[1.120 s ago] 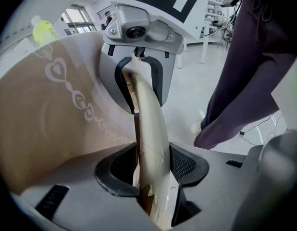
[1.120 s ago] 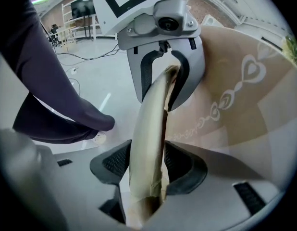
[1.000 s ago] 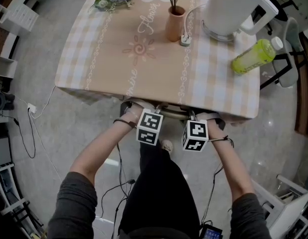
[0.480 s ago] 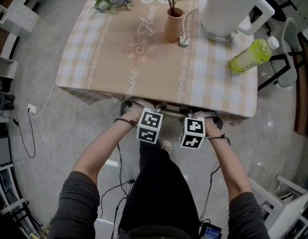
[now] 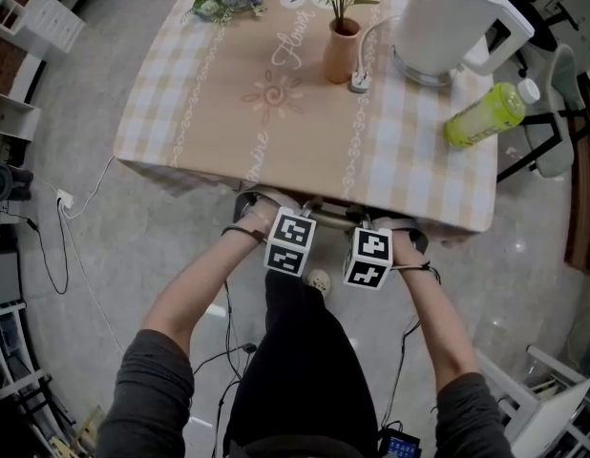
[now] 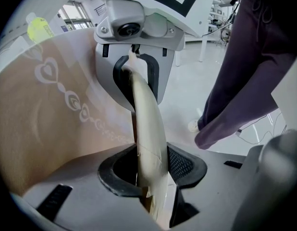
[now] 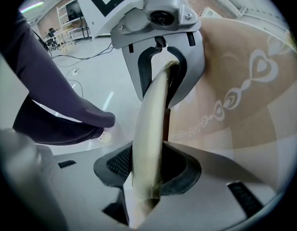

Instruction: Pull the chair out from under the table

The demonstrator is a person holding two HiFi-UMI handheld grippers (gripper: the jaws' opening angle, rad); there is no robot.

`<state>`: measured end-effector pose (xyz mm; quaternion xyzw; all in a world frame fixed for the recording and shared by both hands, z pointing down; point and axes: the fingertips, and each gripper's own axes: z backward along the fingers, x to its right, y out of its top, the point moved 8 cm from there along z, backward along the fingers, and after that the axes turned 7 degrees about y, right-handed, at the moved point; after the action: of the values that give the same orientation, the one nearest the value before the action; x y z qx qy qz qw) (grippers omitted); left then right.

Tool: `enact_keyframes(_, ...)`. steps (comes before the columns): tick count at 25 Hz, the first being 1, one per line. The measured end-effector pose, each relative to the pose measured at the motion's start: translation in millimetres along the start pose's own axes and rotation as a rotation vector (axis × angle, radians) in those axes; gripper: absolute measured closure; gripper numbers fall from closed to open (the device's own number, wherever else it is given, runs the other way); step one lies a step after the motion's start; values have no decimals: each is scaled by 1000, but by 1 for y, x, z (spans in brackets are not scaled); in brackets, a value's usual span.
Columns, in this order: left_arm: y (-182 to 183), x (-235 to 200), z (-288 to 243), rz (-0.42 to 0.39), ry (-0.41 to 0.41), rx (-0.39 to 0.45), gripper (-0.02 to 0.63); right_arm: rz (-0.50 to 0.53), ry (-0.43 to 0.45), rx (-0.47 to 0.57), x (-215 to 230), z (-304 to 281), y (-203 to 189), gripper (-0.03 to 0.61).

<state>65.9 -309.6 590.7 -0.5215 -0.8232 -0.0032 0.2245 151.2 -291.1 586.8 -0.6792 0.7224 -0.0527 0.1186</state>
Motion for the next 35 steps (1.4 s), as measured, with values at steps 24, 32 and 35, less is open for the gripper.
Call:
enact_keyframes(24, 10, 33, 10, -7, -24, -25, 462, -8, -2, 6, -36, 0, 10, 437)
enact_keyframes(32, 14, 50, 16, -18, -26, -24, 462, -21, -2, -1, -54, 0, 17, 437)
enact_keyframes(35, 16, 57, 18, -22, -28, -22, 462, -23, -4, -2, -62, 1, 19, 437)
